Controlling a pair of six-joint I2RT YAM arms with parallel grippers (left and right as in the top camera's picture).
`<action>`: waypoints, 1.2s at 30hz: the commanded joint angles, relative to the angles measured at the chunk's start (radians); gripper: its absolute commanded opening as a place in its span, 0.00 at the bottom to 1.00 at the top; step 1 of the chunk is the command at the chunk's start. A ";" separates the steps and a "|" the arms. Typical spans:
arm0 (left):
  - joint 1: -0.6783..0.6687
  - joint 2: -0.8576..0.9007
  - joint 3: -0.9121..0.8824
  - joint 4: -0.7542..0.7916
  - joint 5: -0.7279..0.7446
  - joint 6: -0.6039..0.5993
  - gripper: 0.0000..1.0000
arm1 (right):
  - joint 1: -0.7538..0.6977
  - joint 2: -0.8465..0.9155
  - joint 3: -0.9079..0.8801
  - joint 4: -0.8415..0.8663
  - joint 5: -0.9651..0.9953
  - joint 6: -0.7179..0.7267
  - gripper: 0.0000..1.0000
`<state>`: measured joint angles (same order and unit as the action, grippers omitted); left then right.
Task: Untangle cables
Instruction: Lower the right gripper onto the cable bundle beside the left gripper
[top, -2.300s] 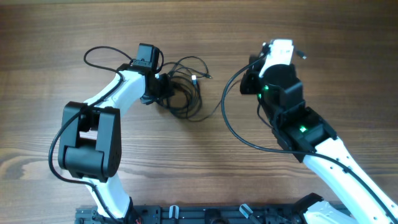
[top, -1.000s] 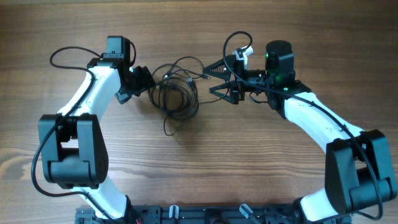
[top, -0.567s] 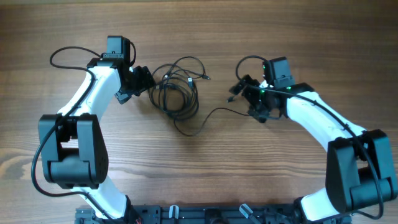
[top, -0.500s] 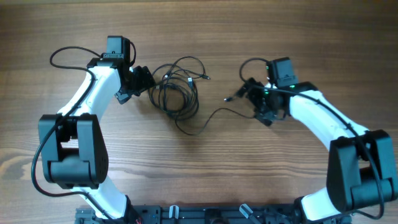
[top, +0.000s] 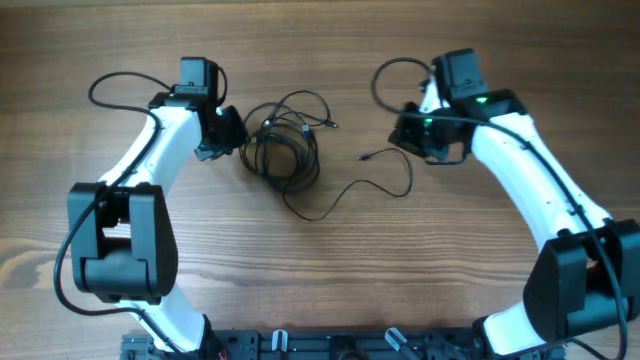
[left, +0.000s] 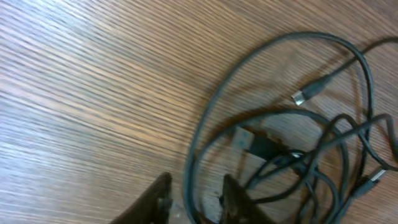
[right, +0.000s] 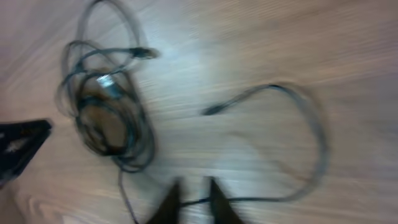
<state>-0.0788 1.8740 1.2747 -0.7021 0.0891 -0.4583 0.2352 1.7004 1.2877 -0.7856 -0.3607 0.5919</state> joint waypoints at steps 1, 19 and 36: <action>-0.027 -0.012 0.006 0.006 -0.012 0.001 0.05 | 0.100 0.011 0.013 0.093 -0.034 -0.086 0.05; -0.017 -0.003 0.006 0.011 -0.012 0.001 0.69 | 0.377 0.196 0.013 0.390 -0.027 0.010 0.43; 0.070 0.006 0.006 -0.002 -0.001 0.001 0.74 | 0.539 0.391 0.013 0.412 -0.042 0.160 0.46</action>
<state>-0.0082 1.8744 1.2747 -0.7036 0.0872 -0.4583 0.7414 2.0388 1.2877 -0.3775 -0.4389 0.6861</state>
